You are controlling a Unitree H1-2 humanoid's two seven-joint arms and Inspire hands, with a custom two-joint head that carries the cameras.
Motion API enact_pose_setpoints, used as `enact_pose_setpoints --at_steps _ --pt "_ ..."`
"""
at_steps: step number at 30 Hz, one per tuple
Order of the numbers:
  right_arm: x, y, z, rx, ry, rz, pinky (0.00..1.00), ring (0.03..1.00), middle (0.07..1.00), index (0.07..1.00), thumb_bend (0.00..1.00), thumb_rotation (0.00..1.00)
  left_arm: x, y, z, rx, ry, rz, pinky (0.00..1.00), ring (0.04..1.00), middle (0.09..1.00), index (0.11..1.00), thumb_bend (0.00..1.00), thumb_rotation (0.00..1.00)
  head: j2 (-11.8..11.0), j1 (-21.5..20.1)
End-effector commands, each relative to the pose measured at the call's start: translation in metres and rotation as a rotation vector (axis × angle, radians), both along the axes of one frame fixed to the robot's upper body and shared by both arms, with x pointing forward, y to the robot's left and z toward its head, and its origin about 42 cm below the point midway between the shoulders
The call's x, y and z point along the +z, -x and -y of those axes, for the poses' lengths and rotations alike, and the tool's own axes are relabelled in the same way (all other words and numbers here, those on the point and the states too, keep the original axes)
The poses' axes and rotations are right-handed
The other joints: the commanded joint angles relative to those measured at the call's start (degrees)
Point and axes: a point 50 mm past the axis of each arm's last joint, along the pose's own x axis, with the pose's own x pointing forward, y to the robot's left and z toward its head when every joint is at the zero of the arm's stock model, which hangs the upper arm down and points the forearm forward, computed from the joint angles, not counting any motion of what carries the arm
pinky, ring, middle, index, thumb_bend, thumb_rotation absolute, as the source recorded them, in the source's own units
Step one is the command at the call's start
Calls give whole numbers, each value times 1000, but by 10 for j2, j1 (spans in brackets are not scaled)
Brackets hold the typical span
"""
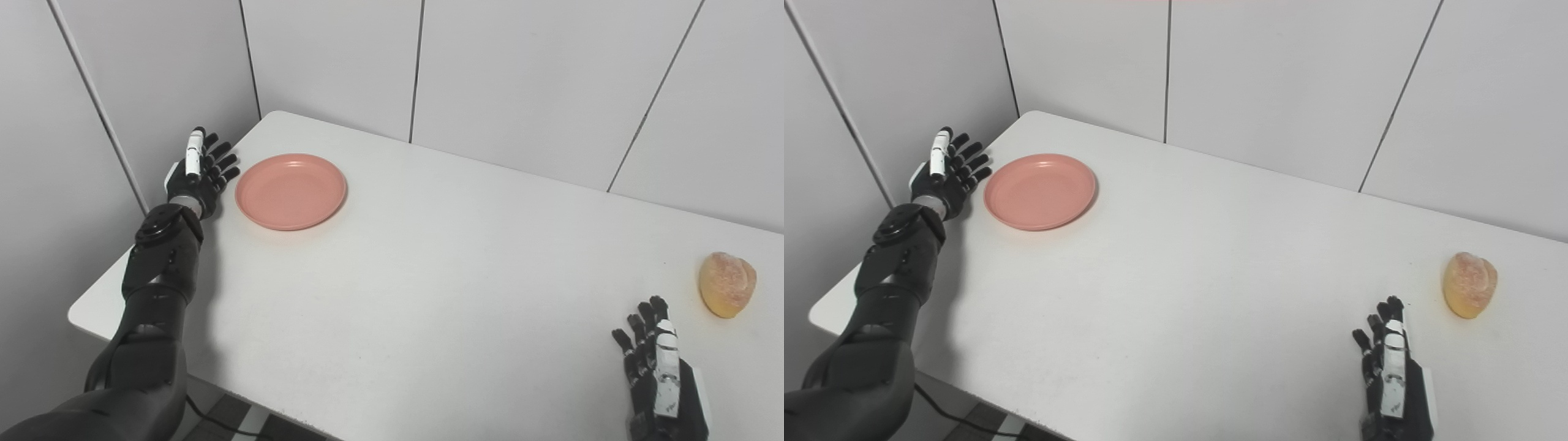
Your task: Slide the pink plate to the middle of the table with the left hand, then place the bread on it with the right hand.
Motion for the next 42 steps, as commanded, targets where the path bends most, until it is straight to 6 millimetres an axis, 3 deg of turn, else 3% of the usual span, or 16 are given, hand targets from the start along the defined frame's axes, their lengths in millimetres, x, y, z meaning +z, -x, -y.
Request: enact_pose_setpoints --at_steps 1,8,17,28,31,39,42 --pt "12 -3 0 -3 -2 57 1000 1000 1000 999 152 1000 15 -13 7 -29 -21 51 870 873 876 881 361 1000 1 -2" --pt "12 -3 -1 3 6 55 1000 1000 1000 1000 161 1000 4 -20 21 -67 -11 42 862 873 879 874 363 1000 3 -6" --pt "12 -2 -3 -6 24 59 1000 988 993 991 175 1000 -10 -28 55 -148 -10 19 873 880 885 884 380 1000 8 -12" --pt "14 -1 -7 -7 22 51 1000 995 998 999 174 1000 -28 -31 75 -225 33 -9 903 902 913 908 398 1000 12 -23" --pt "16 0 -8 -9 20 47 1000 993 996 998 171 1000 -31 -34 81 -243 40 -11 910 902 908 897 381 1000 14 -30" --pt "19 1 -14 -4 4 36 1000 1000 1000 1000 167 1000 -32 -42 99 -296 41 -5 911 901 904 898 468 1000 21 -51" --pt "19 2 -16 -6 -5 34 1000 999 1000 999 165 1000 -32 -45 109 -318 33 -1 909 898 903 892 445 995 24 -59"
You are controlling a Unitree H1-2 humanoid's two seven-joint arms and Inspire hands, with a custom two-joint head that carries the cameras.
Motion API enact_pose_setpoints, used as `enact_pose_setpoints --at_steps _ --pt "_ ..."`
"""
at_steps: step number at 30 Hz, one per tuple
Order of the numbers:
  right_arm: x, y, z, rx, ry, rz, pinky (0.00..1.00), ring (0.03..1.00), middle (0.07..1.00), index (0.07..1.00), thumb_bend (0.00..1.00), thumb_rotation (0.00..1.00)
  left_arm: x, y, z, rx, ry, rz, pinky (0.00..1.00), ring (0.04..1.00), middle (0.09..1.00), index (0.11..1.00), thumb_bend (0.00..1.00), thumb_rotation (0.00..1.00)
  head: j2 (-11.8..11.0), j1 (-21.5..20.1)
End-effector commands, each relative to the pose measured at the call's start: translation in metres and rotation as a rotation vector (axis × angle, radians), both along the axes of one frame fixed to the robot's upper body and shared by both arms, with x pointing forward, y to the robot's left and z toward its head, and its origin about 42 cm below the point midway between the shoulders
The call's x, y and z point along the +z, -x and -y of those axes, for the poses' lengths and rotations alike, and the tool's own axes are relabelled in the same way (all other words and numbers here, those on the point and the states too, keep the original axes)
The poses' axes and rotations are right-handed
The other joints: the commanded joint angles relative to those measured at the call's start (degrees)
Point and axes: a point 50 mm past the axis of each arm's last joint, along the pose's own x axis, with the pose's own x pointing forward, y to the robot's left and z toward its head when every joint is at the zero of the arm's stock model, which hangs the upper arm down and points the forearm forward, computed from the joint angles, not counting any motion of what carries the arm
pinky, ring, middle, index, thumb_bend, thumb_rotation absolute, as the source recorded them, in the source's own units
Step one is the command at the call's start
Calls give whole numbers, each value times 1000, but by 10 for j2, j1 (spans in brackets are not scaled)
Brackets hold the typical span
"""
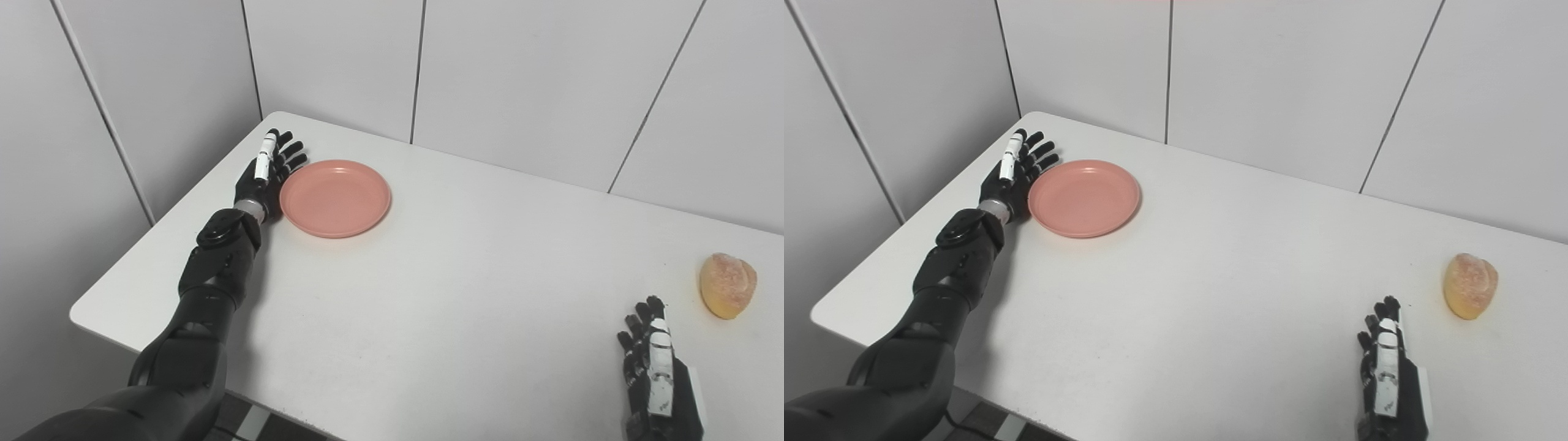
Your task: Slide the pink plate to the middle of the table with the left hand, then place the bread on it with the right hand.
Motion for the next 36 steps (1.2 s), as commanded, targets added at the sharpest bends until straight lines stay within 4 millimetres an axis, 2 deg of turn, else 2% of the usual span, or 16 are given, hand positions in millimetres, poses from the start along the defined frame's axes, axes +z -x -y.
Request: enact_pose_setpoints --at_steps 1,4,8,10,14,29,36 --pt "14 -2 -6 5 -19 46 1000 999 999 999 168 1000 -11 -6 23 -52 14 -40 897 892 897 888 418 998 2 -5" --pt "15 -2 -9 -3 -2 46 1000 991 992 992 166 1000 -13 -10 33 -63 1 -47 893 882 886 882 392 1000 6 -19" --pt "16 -2 -14 0 10 52 1000 994 996 994 158 1000 -16 -13 46 -103 -15 -49 895 881 883 880 456 1000 9 -35" --pt "14 -2 -16 -4 14 56 1000 991 995 993 154 1000 -16 -12 54 -119 -24 -50 896 880 882 879 412 1000 9 -43" --pt "14 -2 -21 -13 7 50 1000 983 988 988 168 1000 -15 -10 66 -155 -17 -40 889 861 869 868 360 1000 11 -53" --pt "13 -3 -31 -19 12 62 1000 979 985 981 165 1000 -13 1 116 -304 -38 -34 880 869 875 868 370 1000 24 -86" --pt "14 -3 -34 -23 25 53 996 969 979 972 180 1000 -9 11 141 -370 -55 -31 866 857 865 859 378 1000 36 -104"
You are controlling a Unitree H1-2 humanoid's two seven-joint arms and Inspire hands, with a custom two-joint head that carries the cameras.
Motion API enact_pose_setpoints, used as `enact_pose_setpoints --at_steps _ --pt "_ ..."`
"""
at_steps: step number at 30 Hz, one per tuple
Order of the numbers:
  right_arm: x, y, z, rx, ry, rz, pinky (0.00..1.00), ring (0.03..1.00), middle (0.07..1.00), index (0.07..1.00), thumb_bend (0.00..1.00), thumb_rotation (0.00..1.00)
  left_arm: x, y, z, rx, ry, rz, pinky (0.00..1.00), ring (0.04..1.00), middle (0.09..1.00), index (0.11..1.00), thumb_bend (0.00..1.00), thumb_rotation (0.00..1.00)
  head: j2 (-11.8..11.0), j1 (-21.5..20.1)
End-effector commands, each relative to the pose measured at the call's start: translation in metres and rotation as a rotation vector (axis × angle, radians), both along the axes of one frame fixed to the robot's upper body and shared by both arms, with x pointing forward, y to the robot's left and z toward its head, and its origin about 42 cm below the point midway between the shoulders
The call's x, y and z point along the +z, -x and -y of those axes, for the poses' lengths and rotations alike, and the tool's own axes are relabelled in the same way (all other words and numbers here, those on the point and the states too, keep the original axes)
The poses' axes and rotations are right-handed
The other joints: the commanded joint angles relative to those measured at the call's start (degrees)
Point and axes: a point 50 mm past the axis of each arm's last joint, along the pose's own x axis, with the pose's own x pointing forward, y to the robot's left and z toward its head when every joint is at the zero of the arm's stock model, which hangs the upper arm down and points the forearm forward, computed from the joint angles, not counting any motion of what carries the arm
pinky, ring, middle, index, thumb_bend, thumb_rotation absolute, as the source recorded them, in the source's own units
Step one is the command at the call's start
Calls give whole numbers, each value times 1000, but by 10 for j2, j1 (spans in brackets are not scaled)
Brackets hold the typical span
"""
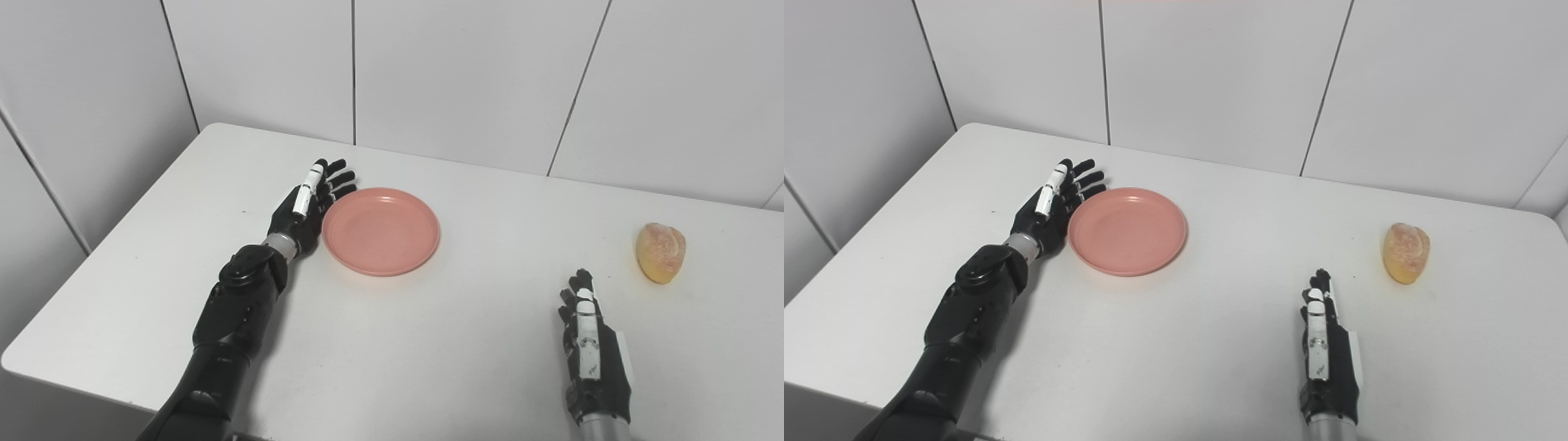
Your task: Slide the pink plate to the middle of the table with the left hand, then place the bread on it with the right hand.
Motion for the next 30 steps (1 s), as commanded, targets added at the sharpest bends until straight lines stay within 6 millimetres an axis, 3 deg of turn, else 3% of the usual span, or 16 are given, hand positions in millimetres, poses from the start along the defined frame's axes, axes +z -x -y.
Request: enact_pose_setpoints --at_steps 1,20,30 --pt "12 -4 -9 10 -40 55 998 975 982 974 182 1000 -3 4 13 -40 -6 -39 854 851 859 855 377 1000 2 -4" --pt "17 -5 -19 -10 -16 60 967 952 963 955 194 1000 9 48 89 -198 18 -47 921 908 911 901 342 1000 28 -35" --pt "22 -6 -24 -6 -37 56 998 962 969 955 184 1000 -3 72 112 -227 -15 -50 904 901 904 900 339 1000 39 -50"
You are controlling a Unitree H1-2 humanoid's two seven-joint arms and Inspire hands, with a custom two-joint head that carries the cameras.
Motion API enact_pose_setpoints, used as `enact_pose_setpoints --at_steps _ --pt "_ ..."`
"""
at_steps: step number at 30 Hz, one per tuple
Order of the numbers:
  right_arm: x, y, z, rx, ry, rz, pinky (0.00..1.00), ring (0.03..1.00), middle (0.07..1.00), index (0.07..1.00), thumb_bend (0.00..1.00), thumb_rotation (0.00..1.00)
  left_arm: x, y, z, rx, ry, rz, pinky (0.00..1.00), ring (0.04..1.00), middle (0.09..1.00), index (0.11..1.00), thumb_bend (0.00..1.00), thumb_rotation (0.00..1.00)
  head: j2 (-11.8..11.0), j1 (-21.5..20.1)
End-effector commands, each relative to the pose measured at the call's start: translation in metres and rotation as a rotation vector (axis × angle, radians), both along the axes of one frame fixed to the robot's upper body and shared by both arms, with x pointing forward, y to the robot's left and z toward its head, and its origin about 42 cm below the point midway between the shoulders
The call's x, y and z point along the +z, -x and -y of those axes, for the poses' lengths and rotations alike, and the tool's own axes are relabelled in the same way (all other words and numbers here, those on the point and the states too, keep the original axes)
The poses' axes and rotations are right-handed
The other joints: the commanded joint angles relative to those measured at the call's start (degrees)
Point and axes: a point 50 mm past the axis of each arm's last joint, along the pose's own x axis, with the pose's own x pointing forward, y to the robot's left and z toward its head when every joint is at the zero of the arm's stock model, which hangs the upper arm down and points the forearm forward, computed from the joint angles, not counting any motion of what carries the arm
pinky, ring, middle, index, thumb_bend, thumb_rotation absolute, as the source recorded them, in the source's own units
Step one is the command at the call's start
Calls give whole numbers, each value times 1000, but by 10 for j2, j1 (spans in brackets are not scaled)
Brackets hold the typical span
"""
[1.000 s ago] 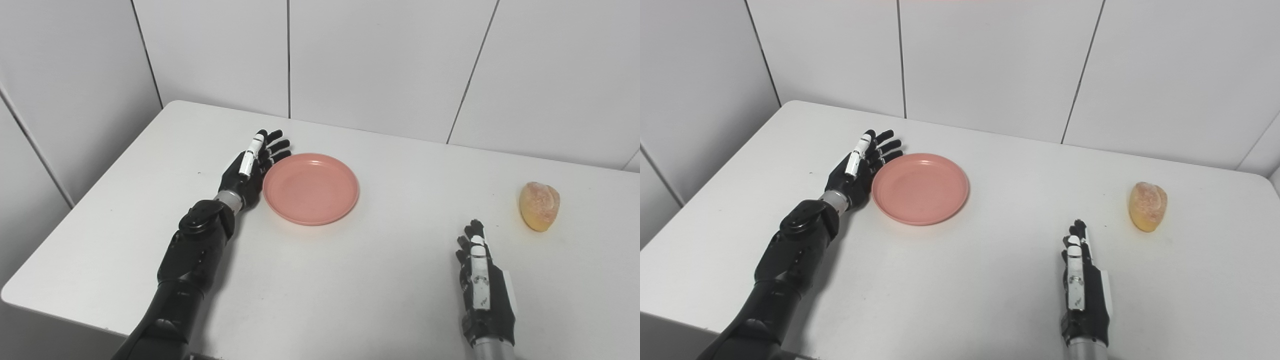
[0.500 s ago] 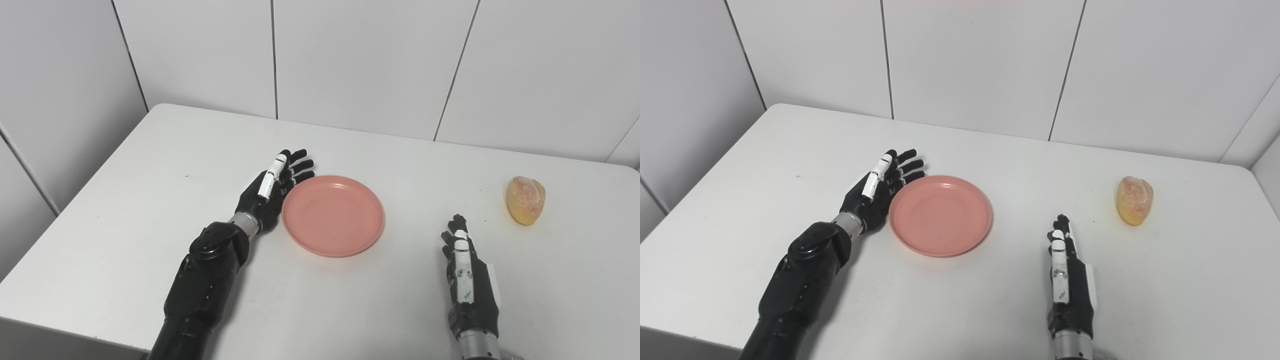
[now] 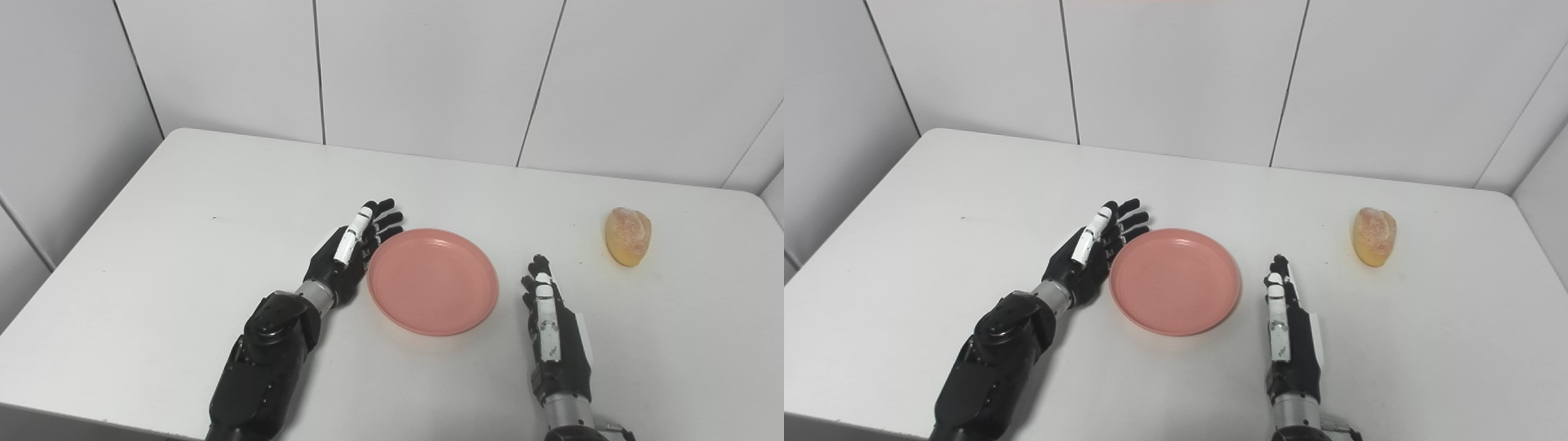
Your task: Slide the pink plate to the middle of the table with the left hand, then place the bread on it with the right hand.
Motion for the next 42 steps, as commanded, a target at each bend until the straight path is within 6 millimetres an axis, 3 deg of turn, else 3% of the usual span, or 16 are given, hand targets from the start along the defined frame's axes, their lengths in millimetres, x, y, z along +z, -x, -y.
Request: enact_pose_setpoints --at_steps 1,23,32,42 --pt "19 -6 -8 6 -23 66 997 962 968 955 185 1000 -8 7 10 -27 -17 -18 902 900 904 899 341 1000 2 -2" --pt "31 -10 -2 -27 46 78 968 955 962 953 237 1000 -11 13 3 45 -38 11 885 892 901 898 354 1000 13 -52" --pt "57 -21 18 -141 167 227 876 910 921 919 294 1000 -12 16 2 41 -35 13 885 889 894 894 360 1000 12 -96" --pt "88 -41 43 -213 305 373 889 909 926 917 303 1000 -11 17 4 30 -32 14 876 883 892 888 346 1000 5 -137"
